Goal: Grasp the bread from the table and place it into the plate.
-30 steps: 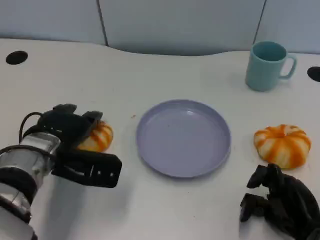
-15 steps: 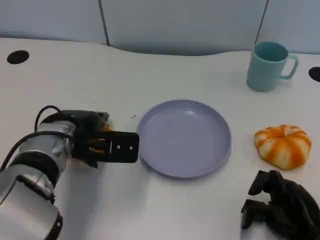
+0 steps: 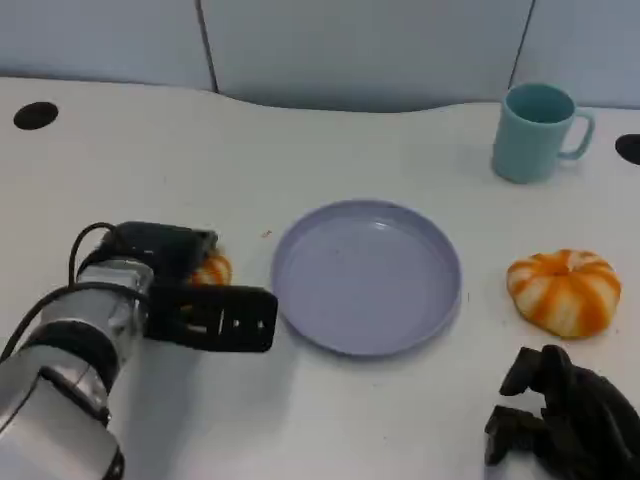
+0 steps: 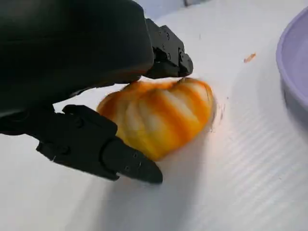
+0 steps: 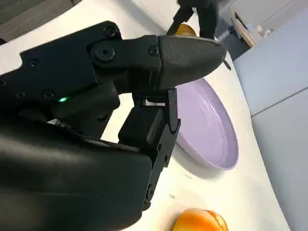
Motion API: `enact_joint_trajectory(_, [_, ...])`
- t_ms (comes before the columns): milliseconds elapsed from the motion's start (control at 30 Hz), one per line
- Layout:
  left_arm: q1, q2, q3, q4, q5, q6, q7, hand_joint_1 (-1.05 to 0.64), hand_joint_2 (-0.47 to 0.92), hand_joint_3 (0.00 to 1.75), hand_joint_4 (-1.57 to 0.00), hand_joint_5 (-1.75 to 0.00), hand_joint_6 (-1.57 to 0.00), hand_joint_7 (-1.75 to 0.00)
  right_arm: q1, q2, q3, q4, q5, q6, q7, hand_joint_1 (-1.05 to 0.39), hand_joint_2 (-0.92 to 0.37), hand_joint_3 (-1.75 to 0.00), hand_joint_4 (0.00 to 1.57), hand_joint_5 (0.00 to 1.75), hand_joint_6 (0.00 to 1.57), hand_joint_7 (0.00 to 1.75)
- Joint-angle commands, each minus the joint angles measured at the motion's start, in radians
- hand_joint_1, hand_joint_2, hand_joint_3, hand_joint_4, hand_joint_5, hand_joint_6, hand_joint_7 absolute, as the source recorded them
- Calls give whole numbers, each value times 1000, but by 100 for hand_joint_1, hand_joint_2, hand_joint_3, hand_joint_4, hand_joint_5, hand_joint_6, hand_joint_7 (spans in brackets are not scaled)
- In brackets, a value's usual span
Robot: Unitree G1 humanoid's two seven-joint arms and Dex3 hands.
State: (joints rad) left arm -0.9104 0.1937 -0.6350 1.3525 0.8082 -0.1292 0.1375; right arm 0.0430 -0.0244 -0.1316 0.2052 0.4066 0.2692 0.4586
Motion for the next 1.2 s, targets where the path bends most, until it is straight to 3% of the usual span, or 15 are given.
enact_joint_trajectory(33, [56, 15, -21, 17, 16, -17, 65, -19, 90, 2, -47, -10, -48, -3, 26, -18, -10, -16, 5, 30, -15, -44, -92, -47, 126, 118, 112, 110])
enact_joint_trajectory(167, [56, 15, -27, 20, 11, -18, 71, -19, 91, 2, -49, -8, -49, -2, 26, -17, -11, -20, 5, 35, -17, -44, -92, -48, 126, 118, 111, 111])
enact_joint_trajectory(200, [61, 17, -10, 15, -6, -40, 98, -20, 91, 4, -60, -15, -59, -7, 27, -19, -13, -18, 5, 32, -15, -44, -92, -48, 125, 118, 111, 112])
enact_joint_trajectory(233, [68, 19, 3, 12, -19, -60, 131, -23, 92, 11, -76, -43, -82, -11, 27, -20, -13, -19, 4, 32, -15, -44, -92, -47, 125, 118, 111, 112])
enact_joint_trajectory(267, [73, 20, 12, 10, -27, -75, 154, -25, 92, 9, -77, -92, -98, -12, 27, -21, -14, -20, 3, 33, -16, -44, -92, -47, 125, 119, 111, 113])
enact_joint_trajectory(300, [81, 20, 18, 9, -31, -90, 186, -25, 92, 9, -75, -121, -107, -12, 29, -23, -14, -23, 4, 36, -15, -44, -92, -46, 125, 119, 111, 113])
enact_joint_trajectory(333, [85, 20, 20, 10, -31, -96, 204, -23, 92, 16, -74, -153, -94, -67, 31, -24, -14, -25, 6, 37, -13, -44, -92, -46, 124, 120, 111, 114])
enact_joint_trajectory(400, [92, 17, 19, 12, -28, -98, 228, -22, 92, 22, -71, -170, -75, -117, 32, -27, -13, -23, 4, 31, -8, -44, -92, -46, 123, 120, 110, 114])
enact_joint_trajectory(500, [99, 11, 18, 14, -31, -100, 251, -20, 92, 24, -72, -174, -59, -164, 25, -27, -16, -13, 6, 30, -7, -45, -92, -46, 124, 120, 111, 114])
enact_joint_trajectory(567, [104, 9, 19, 12, -32, -109, 272, -22, 92, 28, -72, -175, -53, -172, 22, -27, -19, -12, 10, 37, -9, -44, -92, -46, 124, 120, 111, 113])
enact_joint_trajectory(800, [106, 9, 18, 13, -32, -119, 294, -23, 92, 27, -73, -175, -51, -173, 23, -28, -18, -15, 9, 39, -12, -44, -92, -46, 124, 119, 111, 112])
enact_joint_trajectory(900, [81, 11, 83, -7, -88, -169, 388, -16, 92, 28, -73, -175, -52, -174, 10, -16, -19, 1, 10, 40, -23, -44, -92, -44, 124, 119, 111, 113])
enact_joint_trajectory(1100, [45, 8, 154, -20, -141, -211, 416, -13, 91, 38, -69, -175, -47, -175, 0, -12, -11, 23, -1, 16, -19, -45, -92, -44, 124, 119, 112, 112])
enact_joint_trajectory(1200, [12, 7, 183, -33, -167, -244, 402, -12, 85, 41, -75, -175, -56, -175, -13, -5, -10, 40, 3, 13, -19, -46, -92, -42, 125, 118, 113, 111])
